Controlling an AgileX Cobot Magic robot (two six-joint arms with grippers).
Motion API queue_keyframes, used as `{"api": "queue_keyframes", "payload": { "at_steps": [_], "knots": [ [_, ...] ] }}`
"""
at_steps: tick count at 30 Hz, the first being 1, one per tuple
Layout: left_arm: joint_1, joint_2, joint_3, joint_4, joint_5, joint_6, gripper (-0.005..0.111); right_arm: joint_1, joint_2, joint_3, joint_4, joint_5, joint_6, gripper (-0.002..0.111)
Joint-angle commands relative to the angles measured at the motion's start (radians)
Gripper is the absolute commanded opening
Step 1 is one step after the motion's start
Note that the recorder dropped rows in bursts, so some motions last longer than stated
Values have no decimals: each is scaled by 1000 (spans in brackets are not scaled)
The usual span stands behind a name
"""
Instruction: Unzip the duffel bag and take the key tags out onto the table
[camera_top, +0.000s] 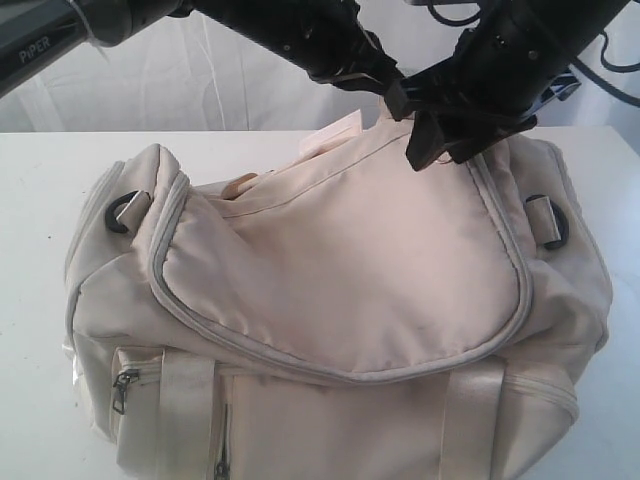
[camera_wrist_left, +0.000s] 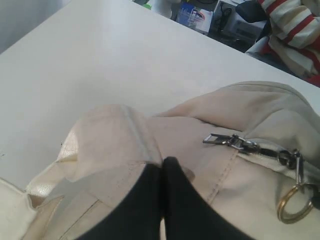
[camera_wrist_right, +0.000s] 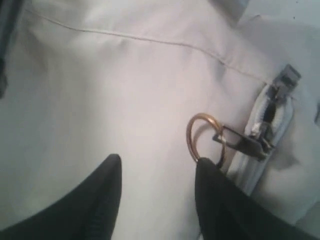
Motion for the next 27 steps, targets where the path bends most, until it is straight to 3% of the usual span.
{"api": "queue_keyframes", "payload": {
  "at_steps": [1, 12, 27],
  "knots": [
    [-5, -31, -17, -75, -1, -8, 0, -3, -8, -1, -16, 20, 21, 44],
    [-5, -31, -17, -75, 3, -6, 0, -3, -14, -1, -34, 57, 57, 42],
    [-5, -31, -17, -75, 2, -4, 0, -3, -14, -1, -58, -33, 86, 42]
  ]
}}
